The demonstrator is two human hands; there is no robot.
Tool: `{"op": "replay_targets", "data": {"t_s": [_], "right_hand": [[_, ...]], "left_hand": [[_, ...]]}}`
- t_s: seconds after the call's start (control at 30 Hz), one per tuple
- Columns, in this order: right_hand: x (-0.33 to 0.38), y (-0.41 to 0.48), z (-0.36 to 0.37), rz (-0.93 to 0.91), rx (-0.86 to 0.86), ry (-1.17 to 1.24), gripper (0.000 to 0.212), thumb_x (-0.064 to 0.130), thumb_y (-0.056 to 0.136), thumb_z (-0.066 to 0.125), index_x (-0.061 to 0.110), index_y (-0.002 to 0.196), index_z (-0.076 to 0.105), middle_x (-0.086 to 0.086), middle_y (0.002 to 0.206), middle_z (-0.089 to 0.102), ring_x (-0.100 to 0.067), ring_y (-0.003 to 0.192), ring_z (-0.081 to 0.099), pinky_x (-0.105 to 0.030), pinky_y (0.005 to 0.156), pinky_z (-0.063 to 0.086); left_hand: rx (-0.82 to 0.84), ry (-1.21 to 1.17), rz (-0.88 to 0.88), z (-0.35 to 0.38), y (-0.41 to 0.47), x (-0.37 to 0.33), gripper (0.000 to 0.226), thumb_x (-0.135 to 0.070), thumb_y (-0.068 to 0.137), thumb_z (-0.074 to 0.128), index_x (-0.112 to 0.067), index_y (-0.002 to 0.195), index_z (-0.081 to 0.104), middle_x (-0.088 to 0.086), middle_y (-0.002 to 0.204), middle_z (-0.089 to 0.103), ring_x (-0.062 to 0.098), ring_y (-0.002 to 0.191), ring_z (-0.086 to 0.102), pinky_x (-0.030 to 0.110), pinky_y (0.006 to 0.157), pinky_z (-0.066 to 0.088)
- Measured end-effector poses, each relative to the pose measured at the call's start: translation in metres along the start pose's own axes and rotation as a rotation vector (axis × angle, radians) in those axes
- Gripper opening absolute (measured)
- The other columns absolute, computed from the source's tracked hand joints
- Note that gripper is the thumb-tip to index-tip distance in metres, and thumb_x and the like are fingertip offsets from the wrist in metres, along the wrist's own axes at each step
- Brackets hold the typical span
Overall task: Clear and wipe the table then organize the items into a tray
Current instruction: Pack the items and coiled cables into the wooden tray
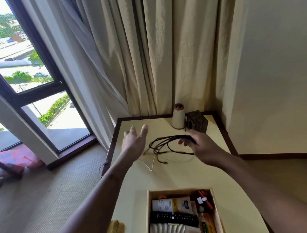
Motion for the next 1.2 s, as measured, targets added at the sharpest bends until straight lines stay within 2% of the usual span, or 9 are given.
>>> {"op": "replay_targets", "data": {"t_s": [0.1, 0.2, 0.33, 0.5, 0.6, 0.77, 0.93, 1.03, 1.2], "right_hand": [[0.011, 0.012, -0.006, 0.009, 0.058, -0.032, 0.021, 0.027, 0.106, 0.051, 0.018, 0.102, 0.07, 0.002, 0.093, 0.067, -0.011, 0.086, 0.062, -0.031, 0.075, 0.048], [0.019, 0.018, -0.015, 0.014, -0.058, 0.024, 0.021, 0.03, 0.105, 0.054, 0.022, 0.094, 0.07, 0.009, 0.079, 0.066, -0.002, 0.066, 0.057, -0.017, 0.059, 0.042], [0.009, 0.016, -0.028, 0.121, -0.194, 0.243, 0.024, 0.042, 0.096, 0.067, 0.02, 0.087, 0.071, 0.012, 0.059, 0.055, -0.001, 0.05, 0.047, -0.014, 0.048, 0.036], [-0.01, 0.01, -0.03, 0.215, -0.215, 0.478, 0.032, 0.034, 0.095, 0.07, 0.02, 0.067, 0.063, -0.006, 0.07, 0.051, -0.015, 0.055, 0.039, -0.031, 0.053, 0.037], [-0.011, 0.007, -0.026, 0.212, -0.182, 0.473, 0.03, 0.032, 0.104, 0.056, 0.019, 0.084, 0.074, -0.006, 0.076, 0.057, -0.012, 0.056, 0.041, -0.034, 0.06, 0.038], [0.007, 0.016, -0.022, 0.119, -0.087, 0.443, 0.032, 0.03, 0.109, 0.042, 0.019, 0.104, 0.072, 0.002, 0.067, 0.046, -0.01, 0.059, 0.036, -0.026, 0.056, 0.029], [0.011, 0.026, -0.035, 0.093, -0.426, 0.375, 0.03, 0.03, 0.109, 0.041, 0.022, 0.096, 0.067, 0.015, 0.058, 0.044, -0.002, 0.051, 0.036, -0.017, 0.047, 0.031], [0.003, 0.024, -0.045, 0.109, -0.571, 0.319, 0.025, 0.023, 0.109, 0.041, 0.024, 0.1, 0.064, 0.005, 0.076, 0.056, -0.011, 0.066, 0.051, -0.023, 0.057, 0.037], [0.024, 0.012, -0.003, -0.1, -0.236, -0.164, 0.057, 0.027, 0.096, 0.064, 0.033, 0.147, 0.04, 0.013, 0.146, 0.046, -0.006, 0.135, 0.037, -0.034, 0.112, 0.034]], "left_hand": [[0.278, -0.074, 0.388, 0.017, -0.017, -0.025, 0.085, -0.082, 0.083, 0.05, -0.032, 0.151, 0.046, -0.009, 0.152, 0.051, 0.01, 0.133, 0.049, 0.038, 0.11, 0.04], [0.247, 0.087, 0.555, 0.029, -0.024, -0.034, 0.025, -0.044, 0.095, 0.066, -0.027, 0.113, 0.071, -0.009, 0.103, 0.075, 0.009, 0.095, 0.067, 0.036, 0.085, 0.052], [0.222, -0.297, 0.462, 0.019, -0.022, -0.031, 0.013, -0.015, 0.101, 0.062, -0.008, 0.098, 0.072, 0.005, 0.067, 0.064, 0.036, 0.065, 0.062, 0.044, 0.074, 0.056], [0.287, -0.894, 0.284, -0.008, -0.017, -0.033, 0.017, -0.015, 0.106, 0.053, -0.003, 0.102, 0.064, -0.003, 0.061, 0.033, 0.01, 0.046, 0.027, 0.024, 0.04, 0.028], [0.215, -0.642, 0.271, -0.018, -0.009, -0.039, 0.02, -0.014, 0.103, 0.058, -0.008, 0.087, 0.069, -0.003, 0.057, 0.034, 0.012, 0.044, 0.026, 0.021, 0.04, 0.022], [0.563, -0.376, 0.221, -0.02, -0.016, -0.045, 0.029, -0.026, 0.101, 0.061, 0.0, 0.109, 0.07, 0.003, 0.064, 0.044, 0.017, 0.052, 0.042, 0.03, 0.05, 0.037], [0.632, -0.392, 0.28, -0.019, -0.022, -0.038, 0.032, -0.033, 0.107, 0.054, -0.007, 0.092, 0.066, -0.001, 0.061, 0.033, 0.015, 0.049, 0.034, 0.027, 0.05, 0.036], [0.659, -0.43, 0.261, -0.021, -0.026, -0.021, 0.034, -0.034, 0.108, 0.051, -0.009, 0.085, 0.059, -0.002, 0.061, 0.03, 0.015, 0.049, 0.03, 0.027, 0.05, 0.033], [0.724, -0.412, 0.323, -0.008, -0.043, -0.045, 0.035, -0.033, 0.111, 0.043, -0.013, 0.085, 0.053, -0.003, 0.063, 0.03, 0.014, 0.051, 0.023, 0.025, 0.046, 0.024]]}}
Point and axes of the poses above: each hand's wrist, its own y-axis towards the middle knuckle, its own z-axis out of the palm, x = y × z, the point moved 2 cm from there along y, towards the middle knuckle
